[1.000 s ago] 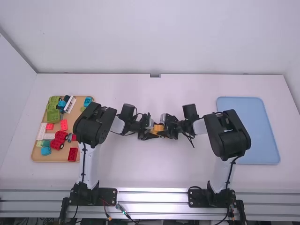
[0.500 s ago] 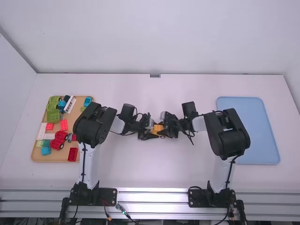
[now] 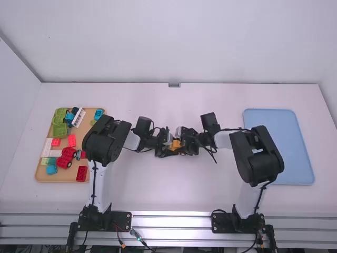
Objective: Assemble lego blocks to make yellow taxi
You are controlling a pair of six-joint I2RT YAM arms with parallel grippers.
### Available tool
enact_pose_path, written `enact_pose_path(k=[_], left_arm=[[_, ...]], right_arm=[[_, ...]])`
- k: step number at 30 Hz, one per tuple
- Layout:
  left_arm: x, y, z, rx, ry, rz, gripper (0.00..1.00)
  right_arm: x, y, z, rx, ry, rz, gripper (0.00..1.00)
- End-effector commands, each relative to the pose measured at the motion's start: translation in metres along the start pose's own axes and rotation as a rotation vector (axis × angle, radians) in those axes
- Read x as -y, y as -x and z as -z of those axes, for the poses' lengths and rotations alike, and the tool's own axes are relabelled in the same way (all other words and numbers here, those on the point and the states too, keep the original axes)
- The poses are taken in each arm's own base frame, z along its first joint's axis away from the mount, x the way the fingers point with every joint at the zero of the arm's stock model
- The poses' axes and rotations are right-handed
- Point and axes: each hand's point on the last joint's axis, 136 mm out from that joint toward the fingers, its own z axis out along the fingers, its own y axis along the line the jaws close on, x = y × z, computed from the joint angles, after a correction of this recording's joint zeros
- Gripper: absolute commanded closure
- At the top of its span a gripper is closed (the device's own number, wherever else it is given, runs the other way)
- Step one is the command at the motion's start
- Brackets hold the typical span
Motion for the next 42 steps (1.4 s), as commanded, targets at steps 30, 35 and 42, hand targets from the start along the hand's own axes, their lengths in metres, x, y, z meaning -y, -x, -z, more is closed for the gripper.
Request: enact_pose_path(k=[30,35,42], left_arm=[[-0.009,-0.003,0.001,-0.029,0.028,0.046,0.01],[-0.009,0.017,0.01,-0.033,0.034,0.044,0.01],[-0.012,0.051,0.047,-0.091,0.092,-0.007,0.01]], right_arm=[[0.021,0.001,0.064,0.026,-0.163,-0.081,0.1],[0.012,-0.012,0.059,0.033,-0.18,-0.12,0.0],[0.008,-0.029,0.047,0.069,-0.204,-0.147,0.01]])
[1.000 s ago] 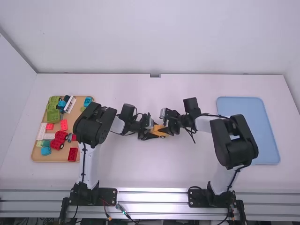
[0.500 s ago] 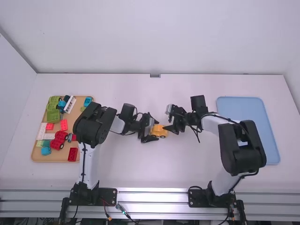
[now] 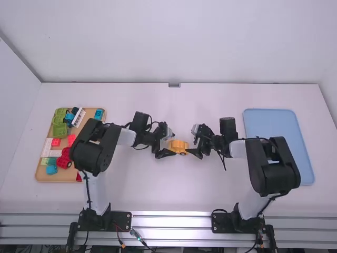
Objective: Assemble lego blocks to make yellow taxi
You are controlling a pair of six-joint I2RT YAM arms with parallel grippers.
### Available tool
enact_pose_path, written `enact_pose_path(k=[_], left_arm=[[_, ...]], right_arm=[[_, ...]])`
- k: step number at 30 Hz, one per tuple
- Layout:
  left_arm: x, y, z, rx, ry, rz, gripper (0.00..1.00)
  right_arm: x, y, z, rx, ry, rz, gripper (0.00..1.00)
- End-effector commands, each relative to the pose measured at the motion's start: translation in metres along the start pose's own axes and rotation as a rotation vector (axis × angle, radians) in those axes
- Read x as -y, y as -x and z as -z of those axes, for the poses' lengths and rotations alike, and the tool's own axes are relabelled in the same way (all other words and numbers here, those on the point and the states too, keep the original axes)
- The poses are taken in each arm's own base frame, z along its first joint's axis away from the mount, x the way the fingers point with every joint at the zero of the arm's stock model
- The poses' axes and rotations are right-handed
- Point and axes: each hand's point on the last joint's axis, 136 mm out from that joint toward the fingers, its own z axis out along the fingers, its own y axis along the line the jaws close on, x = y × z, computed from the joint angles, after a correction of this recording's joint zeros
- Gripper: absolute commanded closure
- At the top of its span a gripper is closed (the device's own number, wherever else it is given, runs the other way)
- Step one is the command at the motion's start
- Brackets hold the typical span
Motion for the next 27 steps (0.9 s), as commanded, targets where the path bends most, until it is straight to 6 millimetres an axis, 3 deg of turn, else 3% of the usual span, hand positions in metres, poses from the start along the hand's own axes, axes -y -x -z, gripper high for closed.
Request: enact_pose_path(k=[1,6,11,14,23,27], left_arm=[[-0.011,0.027,0.03,0.016,0.066,-0.098,0.01],[-0.02,0.046,0.075,0.046,0.143,-0.056,0.01],[-0.03,0.042,0.098,0.055,0.197,-0.028,0.01],[-0.036,0.036,0.11,0.054,0.226,-0.005,0.01],[-0.037,0.033,0.113,0.052,0.232,0.009,0.01],[-0.037,0.034,0.111,0.051,0.229,0.005,0.01]], right_arm=[[-0.011,-0.013,-0.008,0.008,0.039,-0.08,0.01],[-0.018,-0.012,-0.019,0.119,0.121,-0.059,0.01],[-0.016,-0.015,-0.036,0.131,0.171,-0.062,0.01],[-0.016,-0.02,-0.057,0.081,0.175,-0.044,0.01],[-0.019,-0.027,-0.08,-0.003,0.141,0.008,0.01],[-0.018,-0.026,-0.081,-0.001,0.14,0.015,0.16]])
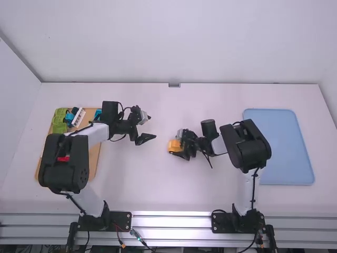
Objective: Assemble lego blocks to make yellow taxi
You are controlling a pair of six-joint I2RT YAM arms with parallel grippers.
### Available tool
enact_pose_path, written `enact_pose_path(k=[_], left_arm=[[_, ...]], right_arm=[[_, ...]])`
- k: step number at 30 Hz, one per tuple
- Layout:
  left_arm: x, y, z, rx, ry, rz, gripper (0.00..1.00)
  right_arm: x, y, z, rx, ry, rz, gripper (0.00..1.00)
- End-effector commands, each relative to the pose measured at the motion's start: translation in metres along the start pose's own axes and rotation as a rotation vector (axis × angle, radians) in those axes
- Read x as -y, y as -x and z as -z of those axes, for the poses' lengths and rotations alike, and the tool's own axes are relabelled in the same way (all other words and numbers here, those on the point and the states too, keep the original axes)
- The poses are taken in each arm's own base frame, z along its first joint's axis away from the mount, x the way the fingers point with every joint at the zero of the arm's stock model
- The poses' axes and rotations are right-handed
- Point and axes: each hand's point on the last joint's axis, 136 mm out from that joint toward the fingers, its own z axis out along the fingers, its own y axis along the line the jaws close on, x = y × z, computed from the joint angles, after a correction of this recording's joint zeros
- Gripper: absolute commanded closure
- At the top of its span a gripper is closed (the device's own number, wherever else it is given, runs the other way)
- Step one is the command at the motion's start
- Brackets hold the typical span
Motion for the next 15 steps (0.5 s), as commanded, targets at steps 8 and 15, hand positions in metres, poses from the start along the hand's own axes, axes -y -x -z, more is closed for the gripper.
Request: enact_pose_path(k=[8,15], left_arm=[[0.003,0.009,0.001,0.025,-0.013,-0.03,0.01],[0.002,0.008,0.001,0.023,-0.01,-0.032,0.01]], right_arm=[[0.002,-0.005,-0.003,-0.011,-0.003,-0.014,0.51],[0.033,0.008,0.011,0.017,-0.069,-0.101,0.52]])
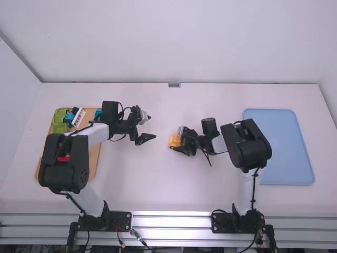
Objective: Assemble lego blocks to make yellow taxi
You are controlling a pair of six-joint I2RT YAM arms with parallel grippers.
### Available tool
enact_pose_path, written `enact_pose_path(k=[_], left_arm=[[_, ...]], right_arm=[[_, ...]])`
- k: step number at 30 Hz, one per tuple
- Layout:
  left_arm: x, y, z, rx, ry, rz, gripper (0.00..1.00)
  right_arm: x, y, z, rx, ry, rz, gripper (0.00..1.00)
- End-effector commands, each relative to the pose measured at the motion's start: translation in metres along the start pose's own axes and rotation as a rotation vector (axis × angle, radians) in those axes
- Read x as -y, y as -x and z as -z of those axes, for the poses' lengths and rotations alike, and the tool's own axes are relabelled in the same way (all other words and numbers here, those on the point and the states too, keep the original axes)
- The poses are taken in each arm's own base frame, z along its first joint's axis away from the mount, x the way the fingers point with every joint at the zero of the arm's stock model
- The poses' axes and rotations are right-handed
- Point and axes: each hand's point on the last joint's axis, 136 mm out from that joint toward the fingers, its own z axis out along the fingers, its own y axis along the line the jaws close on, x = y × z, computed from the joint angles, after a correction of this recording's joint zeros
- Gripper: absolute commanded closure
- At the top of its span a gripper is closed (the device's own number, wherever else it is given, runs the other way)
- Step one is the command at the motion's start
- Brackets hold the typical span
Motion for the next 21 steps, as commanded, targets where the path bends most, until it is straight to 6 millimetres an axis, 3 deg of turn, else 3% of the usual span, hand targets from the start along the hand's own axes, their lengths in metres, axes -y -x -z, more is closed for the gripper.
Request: enact_pose_path(k=[1,6,8,9,12,13,16,21], left_arm=[[0.002,0.008,0.001,0.023,-0.01,-0.031,0.01],[-0.003,0.009,0.001,0.017,0.013,-0.053,0.01],[-0.008,0.007,0.001,0.001,0.035,-0.064,0.01],[-0.008,0.007,0.001,0.001,0.037,-0.065,0.01],[-0.011,0.008,0.001,0.003,0.049,-0.082,0.01],[-0.012,0.008,0.002,0.003,0.05,-0.084,0.01],[-0.015,0.012,0.002,0.013,0.063,-0.108,0.01],[-0.025,0.009,0.002,-0.014,0.108,-0.13,0.01]], right_arm=[[0.021,0.01,0.011,0.024,-0.048,-0.028,0.52],[0.048,0.024,0.049,0.05,-0.159,-0.011,0.52],[0.065,0.022,0.073,0.017,-0.248,-0.037,0.52],[0.067,0.021,0.076,0.014,-0.256,-0.04,0.52],[0.091,0.009,0.128,-0.083,-0.415,-0.118,0.52],[0.092,0.007,0.133,-0.092,-0.428,-0.122,0.53],[0.109,-0.01,0.186,-0.162,-0.572,-0.174,0.54],[0.128,-0.039,0.249,-0.158,-0.738,-0.325,0.55]])
